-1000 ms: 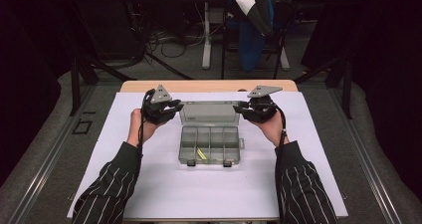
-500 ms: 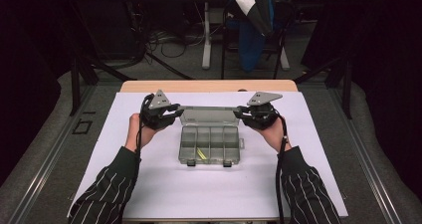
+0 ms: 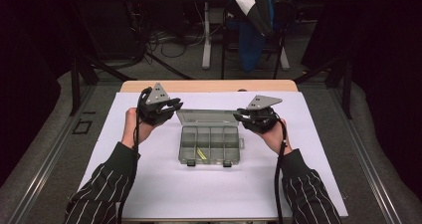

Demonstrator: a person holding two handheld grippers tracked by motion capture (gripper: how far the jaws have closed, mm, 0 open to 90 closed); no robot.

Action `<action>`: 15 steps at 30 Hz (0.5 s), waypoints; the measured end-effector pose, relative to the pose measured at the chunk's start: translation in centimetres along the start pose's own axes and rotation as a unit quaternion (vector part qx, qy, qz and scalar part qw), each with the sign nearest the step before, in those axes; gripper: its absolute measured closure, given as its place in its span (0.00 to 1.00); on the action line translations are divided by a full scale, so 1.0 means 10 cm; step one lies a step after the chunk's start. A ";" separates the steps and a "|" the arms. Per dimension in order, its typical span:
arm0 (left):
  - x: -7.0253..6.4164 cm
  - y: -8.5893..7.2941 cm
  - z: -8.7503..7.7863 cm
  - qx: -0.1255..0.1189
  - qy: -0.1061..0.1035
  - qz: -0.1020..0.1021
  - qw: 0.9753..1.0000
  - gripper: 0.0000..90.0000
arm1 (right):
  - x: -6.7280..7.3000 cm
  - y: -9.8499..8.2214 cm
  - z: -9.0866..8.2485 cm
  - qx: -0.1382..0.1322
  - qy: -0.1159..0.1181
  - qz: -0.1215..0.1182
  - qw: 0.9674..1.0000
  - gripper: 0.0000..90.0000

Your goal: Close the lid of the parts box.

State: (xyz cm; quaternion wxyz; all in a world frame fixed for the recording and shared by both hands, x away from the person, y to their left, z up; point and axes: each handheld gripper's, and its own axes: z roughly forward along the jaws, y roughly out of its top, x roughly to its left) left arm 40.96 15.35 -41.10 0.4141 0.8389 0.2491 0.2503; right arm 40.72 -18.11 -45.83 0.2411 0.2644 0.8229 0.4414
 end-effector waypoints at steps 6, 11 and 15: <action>0.01 -0.01 0.10 0.014 -0.012 -0.017 1.000 0.95 | 0.00 -0.02 -0.01 0.000 0.005 0.005 1.000 0.80; -0.01 -0.05 0.13 0.020 -0.018 -0.018 0.999 0.96 | 0.02 -0.01 -0.05 -0.002 0.011 0.016 1.000 0.68; -0.04 -0.08 0.13 0.024 -0.021 -0.013 0.999 0.97 | 0.06 -0.01 -0.11 -0.002 0.015 0.018 1.000 0.56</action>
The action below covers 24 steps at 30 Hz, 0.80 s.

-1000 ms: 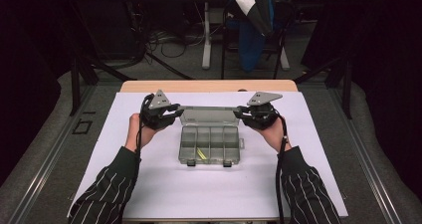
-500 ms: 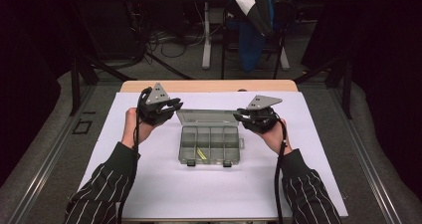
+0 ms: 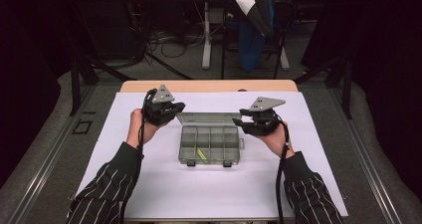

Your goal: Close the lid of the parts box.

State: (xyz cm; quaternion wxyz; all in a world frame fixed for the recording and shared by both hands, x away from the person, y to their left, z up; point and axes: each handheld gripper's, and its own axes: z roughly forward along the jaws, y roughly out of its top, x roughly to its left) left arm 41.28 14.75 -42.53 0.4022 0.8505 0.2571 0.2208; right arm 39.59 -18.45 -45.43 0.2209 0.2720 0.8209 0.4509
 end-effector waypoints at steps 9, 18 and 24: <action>-0.05 -0.07 -0.01 0.006 -0.006 0.003 1.000 0.98 | 0.07 0.04 -0.15 -0.021 0.016 0.015 1.000 0.46; -0.14 -0.16 -0.01 0.009 -0.011 0.005 1.000 0.98 | 0.12 0.08 -0.24 -0.056 0.028 0.019 0.998 0.69; -0.21 -0.23 -0.02 0.006 -0.014 0.008 1.000 0.98 | 0.16 0.06 -0.24 -0.061 0.005 0.013 0.998 0.84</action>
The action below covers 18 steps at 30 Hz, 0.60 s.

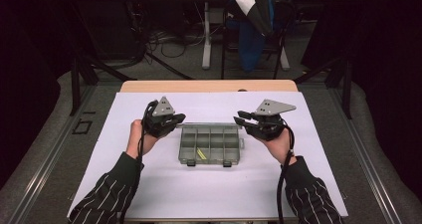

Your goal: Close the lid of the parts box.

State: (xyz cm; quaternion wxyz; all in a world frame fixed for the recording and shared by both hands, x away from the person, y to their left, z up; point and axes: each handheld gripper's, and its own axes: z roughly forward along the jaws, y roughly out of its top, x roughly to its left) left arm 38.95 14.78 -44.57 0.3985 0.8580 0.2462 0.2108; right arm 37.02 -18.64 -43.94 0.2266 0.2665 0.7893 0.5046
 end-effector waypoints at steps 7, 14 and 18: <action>-0.03 -0.11 0.04 0.002 -0.011 -0.002 1.000 0.98 | 0.04 -0.11 0.11 0.025 -0.004 -0.002 1.000 0.96; -0.06 -0.24 0.10 0.006 -0.018 -0.012 1.000 0.98 | 0.08 -0.24 0.24 0.060 0.000 -0.015 0.998 0.98; -0.08 -0.29 0.15 0.011 -0.020 -0.014 1.000 0.98 | 0.11 -0.30 0.30 0.075 0.006 -0.016 0.997 0.99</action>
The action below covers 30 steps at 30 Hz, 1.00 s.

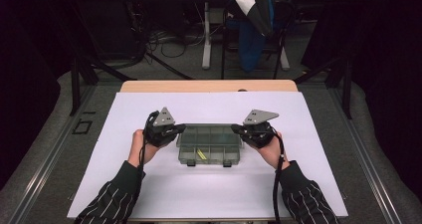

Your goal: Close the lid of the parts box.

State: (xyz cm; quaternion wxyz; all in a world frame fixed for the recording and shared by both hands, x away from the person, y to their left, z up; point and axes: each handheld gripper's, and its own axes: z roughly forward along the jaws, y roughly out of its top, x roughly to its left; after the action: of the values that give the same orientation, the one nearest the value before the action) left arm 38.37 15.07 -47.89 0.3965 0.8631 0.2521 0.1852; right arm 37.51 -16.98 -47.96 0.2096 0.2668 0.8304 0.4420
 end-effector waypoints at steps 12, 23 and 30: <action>-0.07 -0.15 0.07 0.004 -0.002 -0.009 1.000 0.97 | 0.04 -0.12 0.11 0.027 0.006 -0.007 1.000 1.00; -0.07 -0.22 0.08 0.000 -0.003 -0.015 1.000 0.97 | 0.08 -0.19 0.15 0.037 0.008 -0.018 0.999 1.00; -0.09 -0.22 0.08 -0.001 -0.007 -0.010 1.000 0.97 | 0.11 -0.20 0.16 0.043 0.011 -0.018 0.999 1.00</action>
State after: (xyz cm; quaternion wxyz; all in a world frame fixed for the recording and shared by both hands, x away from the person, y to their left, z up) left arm 37.43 15.27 -50.25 0.4005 0.8614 0.2584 0.1755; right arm 37.10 -16.26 -50.57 0.1968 0.2554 0.8556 0.4049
